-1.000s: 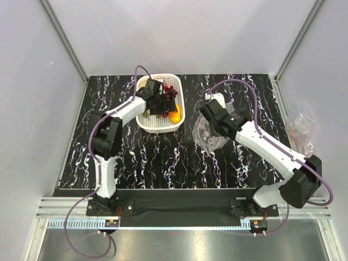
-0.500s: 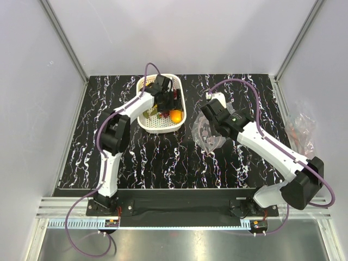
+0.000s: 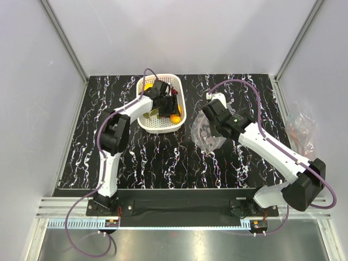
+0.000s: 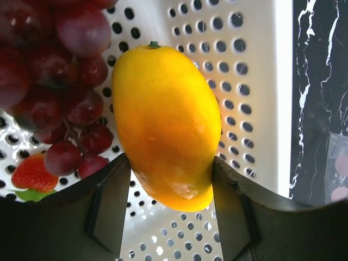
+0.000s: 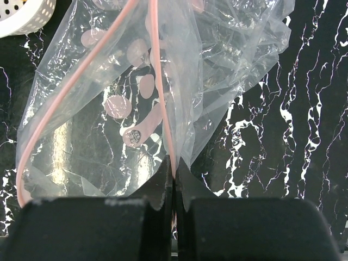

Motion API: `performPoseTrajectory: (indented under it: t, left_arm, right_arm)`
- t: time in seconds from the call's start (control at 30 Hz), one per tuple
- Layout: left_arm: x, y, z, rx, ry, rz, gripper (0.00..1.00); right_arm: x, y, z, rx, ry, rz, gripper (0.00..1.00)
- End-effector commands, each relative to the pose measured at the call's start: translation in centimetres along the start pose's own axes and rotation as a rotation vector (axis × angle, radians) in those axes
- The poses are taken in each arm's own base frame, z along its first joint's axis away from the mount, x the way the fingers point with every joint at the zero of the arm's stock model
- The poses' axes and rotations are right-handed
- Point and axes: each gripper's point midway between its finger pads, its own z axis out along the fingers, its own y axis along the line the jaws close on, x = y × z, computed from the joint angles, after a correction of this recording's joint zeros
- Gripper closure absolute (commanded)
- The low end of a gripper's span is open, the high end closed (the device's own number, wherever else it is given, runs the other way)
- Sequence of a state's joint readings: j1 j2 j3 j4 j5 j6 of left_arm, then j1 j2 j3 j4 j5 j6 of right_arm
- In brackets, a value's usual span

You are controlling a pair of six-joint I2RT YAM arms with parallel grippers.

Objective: Place the food in the zip-top bag and seal the zipper
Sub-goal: Pick up the fake fruit from the bin.

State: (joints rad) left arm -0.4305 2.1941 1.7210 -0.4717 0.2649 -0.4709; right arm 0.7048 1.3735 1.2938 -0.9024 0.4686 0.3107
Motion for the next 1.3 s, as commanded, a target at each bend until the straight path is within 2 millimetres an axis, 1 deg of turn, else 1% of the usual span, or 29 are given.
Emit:
performPoseTrajectory:
  t: [0.0, 0.03, 0.07, 0.1, 0.13, 0.17, 0.2, 0.27, 0.3, 0.37, 0.4, 0.47, 0.5, 0.53, 0.57, 0.6, 0.63, 0.67, 0.7, 0.73, 0.77, 0.8, 0.87, 0.9, 1.03, 1.07, 1.1, 1.17, 1.27]
  left_arm:
    - [-2.0, -2.2, -3.7, 0.091, -0.094, 0.042, 0.64]
    - [-2.2, -2.5, -4.4, 0.107, -0.11, 0.049, 0.64]
    - [-1.2, -2.3, -4.7, 0.113, -0.1, 0.051, 0.64]
    - [-2.3, -3.6, -6.7, 0.155, -0.157, 0.08, 0.64]
    - [-2.0, -4.2, -7.5, 0.185, -0.16, 0.095, 0.64]
    - [-1.1, -4.1, -7.9, 0.19, -0.153, 0.095, 0.63]
    - [-1.6, -5.0, -9.7, 0.216, -0.19, 0.115, 0.63]
    - [-0.6, -5.1, -10.7, 0.236, -0.188, 0.124, 0.63]
    - [-0.9, -5.8, -12.3, 0.256, -0.223, 0.139, 0.63]
    - [-0.5, -6.4, -13.7, 0.287, -0.245, 0.149, 0.63]
    - [0.3, -7.0, -15.0, 0.324, -0.267, 0.164, 0.63]
    - [1.3, -7.9, -16.4, 0.362, -0.29, 0.173, 0.63]
    - [0.9, -9.1, -18.5, 0.396, -0.353, 0.198, 0.63]
    - [2.1, -8.9, -18.5, 0.401, -0.348, 0.194, 0.63]
    - [2.7, -9.7, -19.1, 0.426, -0.36, 0.192, 0.63]
    - [2.3, -11.1, -21.2, 0.478, -0.428, 0.215, 0.61]
    - [3.5, -10.9, -20.9, 0.495, -0.437, 0.211, 0.59]
    - [4.2, -12.0, -21.6, 0.542, -0.455, 0.198, 0.59]
    - [3.5, -13.5, -23.7, 0.613, -0.56, 0.228, 0.6]
    - [3.9, -14.1, -24.2, 0.643, -0.589, 0.231, 0.65]
    - [5.3, -14.3, -23.7, 0.661, -0.58, 0.226, 0.66]
    - [4.9, -15.2, -24.9, 0.693, -0.645, 0.24, 0.66]
    - [6.2, -16.5, -25.1, 0.732, -0.66, 0.271, 0.68]
    - [5.9, -17.2, -26.1, 0.752, -0.711, 0.283, 0.68]
    - [7.2, -18.9, -27.1, 0.808, -0.763, 0.335, 0.68]
    - [7.4, -19.7, -27.7, 0.844, -0.788, 0.353, 0.68]
    - [8.0, -19.5, -27.2, 0.846, -0.785, 0.35, 0.68]
    - [8.4, -19.9, -27.3, 0.877, -0.793, 0.342, 0.68]
    - [8.6, -20.0, -27.0, 0.926, -0.841, 0.299, 0.7]
  right_arm:
    - [-1.0, -0.1, -0.3, -0.01, -0.032, 0.018, 1.0]
    - [-0.8, -0.2, -0.2, -0.005, -0.022, 0.014, 1.0]
    - [-0.7, -0.1, 0.0, -0.002, -0.015, 0.009, 1.0]
    - [-0.7, -0.1, 0.0, 0.0, -0.012, 0.006, 1.0]
    - [-0.4, -0.1, 0.1, 0.001, 0.001, 0.0, 1.0]
    - [-0.2, 0.0, 0.4, 0.006, 0.018, -0.007, 1.0]
    - [-0.3, 0.1, 0.4, 0.006, 0.023, -0.008, 1.0]
    - [0.0, 0.2, 0.7, 0.009, 0.042, -0.017, 1.0]
    - [0.0, 0.3, 0.7, 0.008, 0.044, -0.015, 1.0]
    - [0.1, 0.3, 0.6, 0.006, 0.049, -0.018, 1.0]
    - [0.0, 0.5, 0.6, -0.002, 0.048, -0.016, 1.0]
    - [-0.1, 0.5, 0.4, -0.006, 0.049, -0.014, 1.0]
    - [-0.3, 0.6, 0.3, -0.011, 0.047, -0.014, 1.0]
    - [-0.3, 0.5, 0.2, -0.01, 0.05, -0.015, 1.0]
    - [-0.4, 0.5, 0.3, -0.004, 0.053, -0.018, 1.0]
    - [-0.7, 0.5, 0.1, -0.005, 0.048, -0.014, 1.0]
    - [-0.7, 0.5, 0.0, -0.001, 0.054, -0.014, 1.0]
    - [-0.6, 0.5, 0.1, 0.003, 0.061, -0.018, 1.0]
    - [-0.9, 0.6, -0.1, -0.003, 0.059, -0.013, 1.0]
    - [-0.9, 0.6, -0.1, -0.004, 0.062, -0.013, 1.0]
    - [-0.9, 0.6, -0.1, -0.005, 0.066, -0.013, 1.0]
    - [-0.9, 0.8, -0.2, -0.012, 0.067, -0.012, 1.0]
    - [-0.9, 1.0, -0.2, -0.025, 0.074, -0.01, 1.0]
    - [-0.8, 1.3, -0.1, -0.038, 0.078, -0.009, 1.0]
    - [-0.5, 1.8, 0.2, -0.056, 0.094, -0.009, 1.0]
    - [-0.3, 2.0, 0.2, -0.069, 0.099, -0.009, 1.0]
    - [-0.4, 2.2, 0.2, -0.075, 0.099, -0.008, 1.0]
    - [-0.5, 2.4, 0.0, -0.091, 0.098, -0.004, 1.0]
    - [-0.9, 2.9, -0.2, -0.113, 0.095, 0.006, 1.0]
